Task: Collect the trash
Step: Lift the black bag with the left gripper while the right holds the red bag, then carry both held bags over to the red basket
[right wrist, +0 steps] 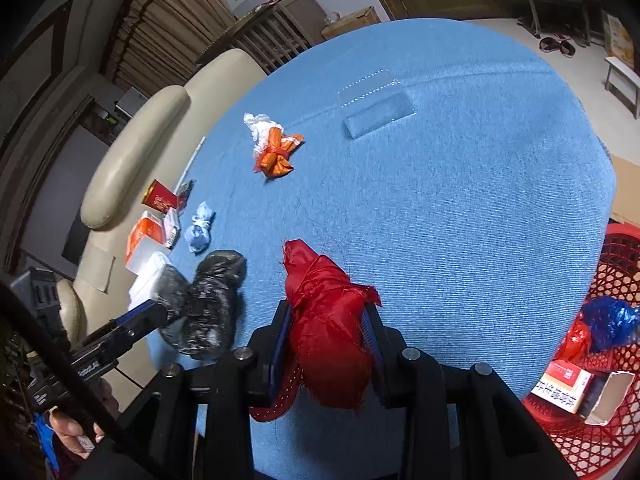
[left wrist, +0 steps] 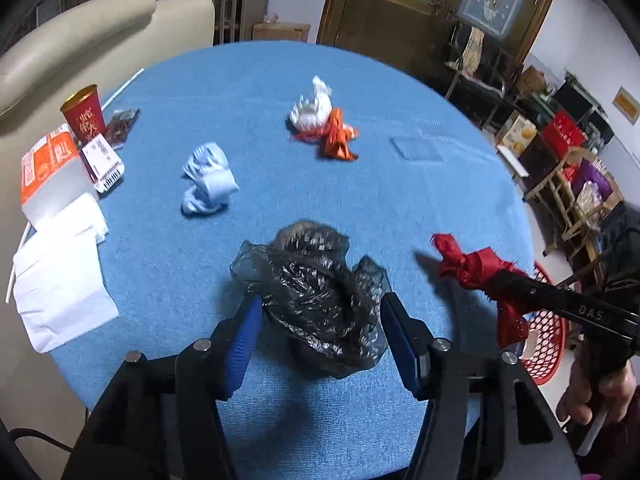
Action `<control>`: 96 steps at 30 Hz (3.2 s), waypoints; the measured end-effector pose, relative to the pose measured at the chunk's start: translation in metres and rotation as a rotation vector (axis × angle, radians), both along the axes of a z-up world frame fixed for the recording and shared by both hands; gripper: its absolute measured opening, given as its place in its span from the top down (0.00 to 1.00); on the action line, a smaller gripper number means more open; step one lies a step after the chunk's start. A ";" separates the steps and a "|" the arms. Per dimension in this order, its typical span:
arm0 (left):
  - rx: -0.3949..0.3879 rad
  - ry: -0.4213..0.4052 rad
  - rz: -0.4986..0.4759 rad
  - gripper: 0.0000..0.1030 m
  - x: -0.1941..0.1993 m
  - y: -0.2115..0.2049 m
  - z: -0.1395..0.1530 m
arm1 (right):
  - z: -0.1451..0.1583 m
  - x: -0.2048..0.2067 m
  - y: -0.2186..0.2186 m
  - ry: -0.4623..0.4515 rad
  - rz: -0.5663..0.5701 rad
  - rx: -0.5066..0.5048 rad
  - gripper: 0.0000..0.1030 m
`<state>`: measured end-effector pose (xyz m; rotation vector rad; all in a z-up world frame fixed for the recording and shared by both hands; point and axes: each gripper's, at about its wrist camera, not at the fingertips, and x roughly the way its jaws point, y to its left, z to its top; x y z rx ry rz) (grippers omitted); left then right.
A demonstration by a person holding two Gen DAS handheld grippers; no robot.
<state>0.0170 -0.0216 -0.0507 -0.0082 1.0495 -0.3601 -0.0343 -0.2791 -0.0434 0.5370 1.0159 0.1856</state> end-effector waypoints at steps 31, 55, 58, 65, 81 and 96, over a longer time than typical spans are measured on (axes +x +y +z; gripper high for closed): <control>0.012 -0.040 -0.034 0.76 -0.006 -0.017 0.004 | 0.008 -0.009 0.010 -0.069 0.036 -0.068 0.63; 0.007 -0.106 -0.213 0.76 -0.035 -0.084 0.047 | 0.051 -0.059 -0.071 -0.172 -0.155 -0.027 0.63; 0.008 -0.108 -0.240 0.76 -0.038 -0.095 0.048 | 0.055 -0.070 -0.085 -0.181 -0.187 -0.027 0.63; 0.022 -0.122 -0.298 0.76 -0.049 -0.118 0.052 | 0.060 -0.094 -0.114 -0.192 -0.253 -0.020 0.63; 0.016 -0.141 -0.105 0.76 -0.032 -0.058 0.055 | 0.005 -0.039 -0.022 -0.024 0.018 0.050 0.34; 0.000 -0.115 -0.093 0.76 -0.032 -0.045 0.046 | -0.017 -0.018 -0.001 -0.015 0.007 -0.117 0.63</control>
